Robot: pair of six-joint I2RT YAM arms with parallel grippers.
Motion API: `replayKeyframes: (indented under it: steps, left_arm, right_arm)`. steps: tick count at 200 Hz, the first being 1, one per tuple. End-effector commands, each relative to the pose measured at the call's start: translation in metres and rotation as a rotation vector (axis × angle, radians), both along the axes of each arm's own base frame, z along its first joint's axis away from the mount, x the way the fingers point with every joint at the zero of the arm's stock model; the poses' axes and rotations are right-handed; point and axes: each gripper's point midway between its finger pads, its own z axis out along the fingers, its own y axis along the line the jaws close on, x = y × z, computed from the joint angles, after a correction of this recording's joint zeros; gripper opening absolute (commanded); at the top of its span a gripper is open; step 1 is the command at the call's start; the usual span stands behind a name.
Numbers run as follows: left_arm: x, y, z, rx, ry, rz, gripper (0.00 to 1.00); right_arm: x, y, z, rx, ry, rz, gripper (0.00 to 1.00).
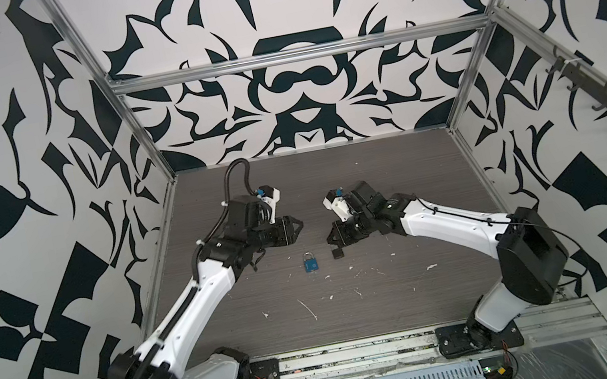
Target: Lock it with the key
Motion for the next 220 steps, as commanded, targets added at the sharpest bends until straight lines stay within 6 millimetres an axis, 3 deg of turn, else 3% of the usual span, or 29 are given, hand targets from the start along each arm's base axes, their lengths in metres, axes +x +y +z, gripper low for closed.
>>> replayKeyframes:
  steps: [1, 23, 51, 111, 156, 220]
  left_arm:
    - [0.002, 0.01, 0.026, -0.14, -0.086, 0.121, 0.53]
    - [-0.01, 0.023, 0.03, -0.126, -0.125, 0.15, 0.55]
    - [-0.015, 0.033, 0.017, -0.08, -0.093, 0.178, 0.56]
    - [-0.026, 0.004, 0.012, -0.115, -0.049, -0.003, 0.56]
    - [-0.027, 0.002, 0.003, -0.081, -0.033, -0.037, 0.57]
    - [-0.025, -0.002, -0.007, -0.078, -0.01, -0.055, 0.57]
  right_arm:
    - [0.006, 0.005, 0.0, -0.022, -0.005, 0.007, 0.0]
    - [0.014, 0.009, -0.011, -0.06, 0.004, -0.026, 0.0]
    - [0.021, 0.012, -0.022, -0.111, -0.007, -0.039, 0.0]
    - [0.019, 0.028, -0.036, -0.104, 0.054, 0.044, 0.0]
    - [0.005, 0.026, -0.054, -0.193, 0.158, 0.136, 0.0]
    - [0.007, 0.026, -0.065, -0.224, 0.188, 0.139, 0.0]
